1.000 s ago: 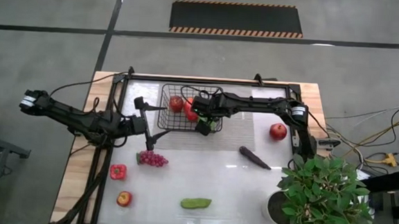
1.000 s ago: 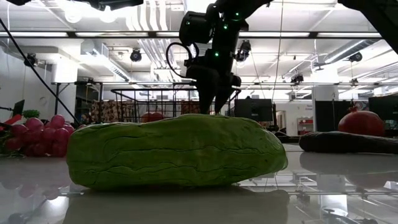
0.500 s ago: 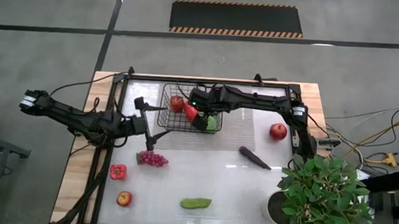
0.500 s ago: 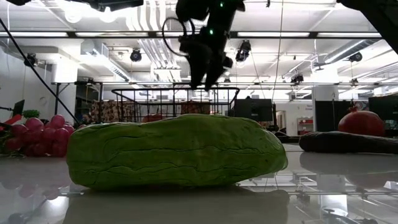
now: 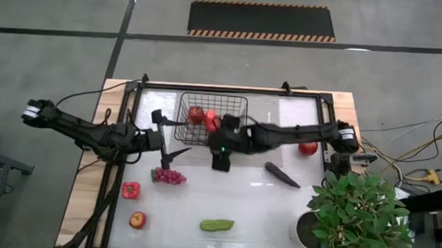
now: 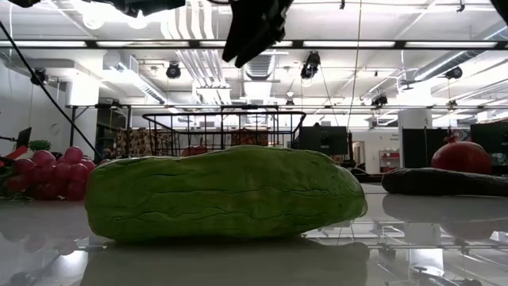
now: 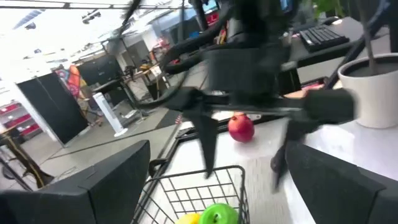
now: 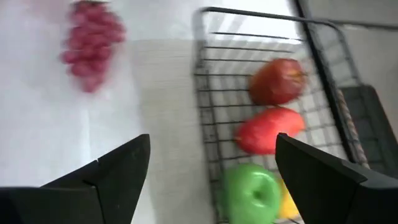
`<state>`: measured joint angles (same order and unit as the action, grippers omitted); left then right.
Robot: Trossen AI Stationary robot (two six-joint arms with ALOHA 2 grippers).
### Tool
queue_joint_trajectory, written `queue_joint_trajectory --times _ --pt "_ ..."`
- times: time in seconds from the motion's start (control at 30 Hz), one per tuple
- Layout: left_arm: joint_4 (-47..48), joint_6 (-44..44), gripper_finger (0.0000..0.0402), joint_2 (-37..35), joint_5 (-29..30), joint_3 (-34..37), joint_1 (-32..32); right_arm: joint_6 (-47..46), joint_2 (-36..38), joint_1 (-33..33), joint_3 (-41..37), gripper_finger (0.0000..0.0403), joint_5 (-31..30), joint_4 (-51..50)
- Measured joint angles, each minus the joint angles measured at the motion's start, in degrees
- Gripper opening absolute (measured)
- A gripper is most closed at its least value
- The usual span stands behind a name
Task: Build produce basket
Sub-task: Put the red bell pepper into the wire basket
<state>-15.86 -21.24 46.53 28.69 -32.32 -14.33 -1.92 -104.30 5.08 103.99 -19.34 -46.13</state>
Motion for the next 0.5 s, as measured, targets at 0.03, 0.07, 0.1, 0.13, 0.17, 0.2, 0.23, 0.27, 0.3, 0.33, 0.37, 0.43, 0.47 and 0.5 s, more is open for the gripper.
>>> queue_joint_trajectory --times 0.03,0.07,0.1,0.13,0.17,0.2,0.23,0.27,0.3,0.33,0.37,0.43,0.47,0.5 --pt "-0.1 0.5 0.0354 0.2 -0.1 0.0 -0.1 0.5 0.4 0.9 -1.6 0.0327 0.1 1.6" --pt "-0.2 1.2 0.0354 0.4 -0.1 0.0 -0.1 1.1 0.9 1.6 -3.2 0.0327 0.3 3.4" --pt "-0.2 1.4 0.0354 0.7 -0.1 0.0 -0.1 1.7 1.3 2.3 -4.8 0.0327 0.5 4.9" --pt "-0.3 1.4 0.0354 1.0 -0.2 0.0 -0.1 2.5 1.6 2.9 -6.4 0.0327 0.5 6.0" --pt "-0.2 1.4 0.0354 1.3 -0.2 0.0 -0.1 3.2 1.9 3.5 -8.0 0.0327 0.7 7.4" --pt "-0.2 1.4 0.0354 1.6 -0.2 0.0 -0.1 3.7 2.2 3.9 -9.5 0.0327 1.5 9.2" --pt "-0.3 1.4 0.0354 2.0 -0.2 -0.1 -0.1 4.1 2.6 4.2 -11.1 0.0327 2.5 11.2" --pt "-0.3 1.5 0.0354 2.4 -0.2 -0.3 -0.1 4.2 2.9 4.4 -12.7 0.0327 3.7 13.2" --pt "-0.6 1.5 0.0354 2.8 -0.2 -0.5 -0.1 4.3 3.2 4.5 -14.3 0.0327 5.0 15.4" --pt "-0.6 1.5 0.0354 3.2 -0.3 -0.7 -0.1 4.6 3.6 4.5 -16.0 0.0327 6.7 18.0" --pt "-0.7 1.5 0.0354 3.7 -0.4 -0.8 -0.1 5.1 3.9 4.5 -17.7 0.0327 8.4 20.5" --pt "-1.9 1.6 0.0354 4.7 -0.5 -0.9 -0.1 6.4 4.6 4.5 -21.2 0.0327 10.4 25.0" --pt "-2.0 1.6 0.0354 5.2 -0.6 -1.0 -0.1 7.4 4.9 4.4 -22.7 0.0327 10.8 27.1" --pt "-2.4 1.6 0.0354 5.6 -0.6 -1.3 -0.3 8.3 5.3 4.4 -24.1 0.0327 10.8 28.7"
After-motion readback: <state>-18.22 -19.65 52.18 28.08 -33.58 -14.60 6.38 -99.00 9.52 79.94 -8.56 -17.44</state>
